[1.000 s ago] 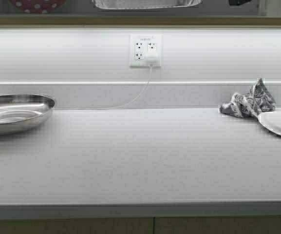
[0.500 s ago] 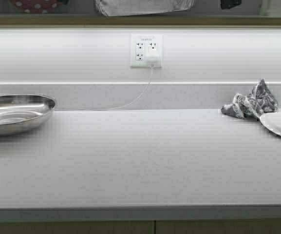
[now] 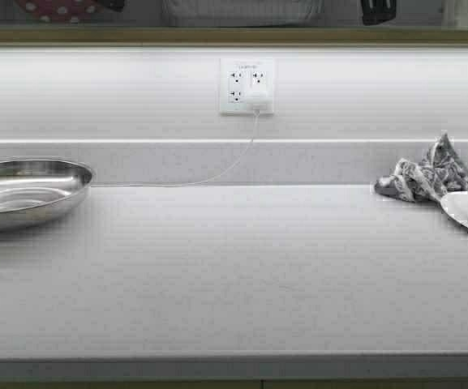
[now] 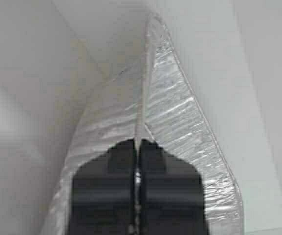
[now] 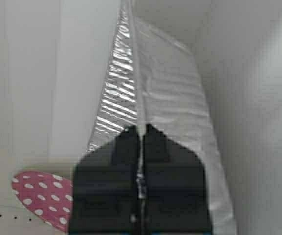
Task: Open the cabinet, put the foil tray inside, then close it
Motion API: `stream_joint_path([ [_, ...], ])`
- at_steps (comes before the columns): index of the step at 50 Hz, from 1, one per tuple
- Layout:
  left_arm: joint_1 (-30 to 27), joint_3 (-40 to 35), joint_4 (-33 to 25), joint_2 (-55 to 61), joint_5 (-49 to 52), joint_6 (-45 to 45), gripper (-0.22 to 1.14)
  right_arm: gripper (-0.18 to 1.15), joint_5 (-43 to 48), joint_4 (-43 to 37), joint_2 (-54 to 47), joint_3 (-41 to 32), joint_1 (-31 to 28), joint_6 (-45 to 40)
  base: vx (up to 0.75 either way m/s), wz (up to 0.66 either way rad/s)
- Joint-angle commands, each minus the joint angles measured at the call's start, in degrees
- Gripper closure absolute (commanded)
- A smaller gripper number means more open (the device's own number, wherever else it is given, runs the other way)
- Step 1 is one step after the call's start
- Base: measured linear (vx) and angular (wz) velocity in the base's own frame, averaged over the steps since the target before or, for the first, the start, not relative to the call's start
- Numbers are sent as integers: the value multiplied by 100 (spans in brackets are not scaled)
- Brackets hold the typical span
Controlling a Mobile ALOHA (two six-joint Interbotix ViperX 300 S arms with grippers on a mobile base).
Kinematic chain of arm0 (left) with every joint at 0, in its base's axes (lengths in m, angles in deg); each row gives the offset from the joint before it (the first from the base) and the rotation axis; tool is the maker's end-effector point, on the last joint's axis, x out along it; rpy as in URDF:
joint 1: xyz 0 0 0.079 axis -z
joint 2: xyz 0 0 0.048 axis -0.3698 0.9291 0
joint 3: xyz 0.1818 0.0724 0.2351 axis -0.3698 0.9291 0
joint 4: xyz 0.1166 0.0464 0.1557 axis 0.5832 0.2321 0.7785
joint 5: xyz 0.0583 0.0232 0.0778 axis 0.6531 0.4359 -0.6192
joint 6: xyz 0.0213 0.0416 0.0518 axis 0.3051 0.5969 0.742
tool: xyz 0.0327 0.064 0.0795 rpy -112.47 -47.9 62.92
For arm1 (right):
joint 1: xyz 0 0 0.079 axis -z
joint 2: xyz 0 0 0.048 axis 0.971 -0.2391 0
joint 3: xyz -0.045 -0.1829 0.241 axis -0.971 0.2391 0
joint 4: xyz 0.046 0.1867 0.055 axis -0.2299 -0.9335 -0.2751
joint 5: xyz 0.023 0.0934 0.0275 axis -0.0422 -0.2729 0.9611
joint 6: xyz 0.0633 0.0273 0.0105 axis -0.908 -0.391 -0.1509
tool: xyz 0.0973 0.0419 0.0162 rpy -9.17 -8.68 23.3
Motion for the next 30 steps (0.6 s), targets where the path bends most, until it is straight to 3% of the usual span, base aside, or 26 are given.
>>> stream_joint_path([
  [1, 62, 70, -70, 9, 9, 35, 89, 89, 132, 18, 97, -97, -35, -18, 4, 1],
  [6, 62, 123, -229, -18, -114, 53, 87, 88, 123, 9, 88, -132, -26, -18, 3, 1],
  [10, 62, 202, -281, -35, -439, 53, 80, 76, 193, 18, 79, -158, -18, -9, 3, 1],
  [14, 70, 308, -343, -44, -844, 53, 64, 50, 299, 0, 97, -158, 53, -18, 2, 1],
  [21, 26, 431, -466, -44, -1318, 44, 23, 6, 264, -53, 149, -141, 105, -35, 1, 1],
  [26, -9, 457, -571, -70, -1345, 35, 2, 4, 167, -62, 167, -158, 114, -18, 0, 0],
  [30, -18, 466, -606, -88, -1397, 35, 0, 4, 149, -62, 167, -158, 141, -9, 0, 0],
])
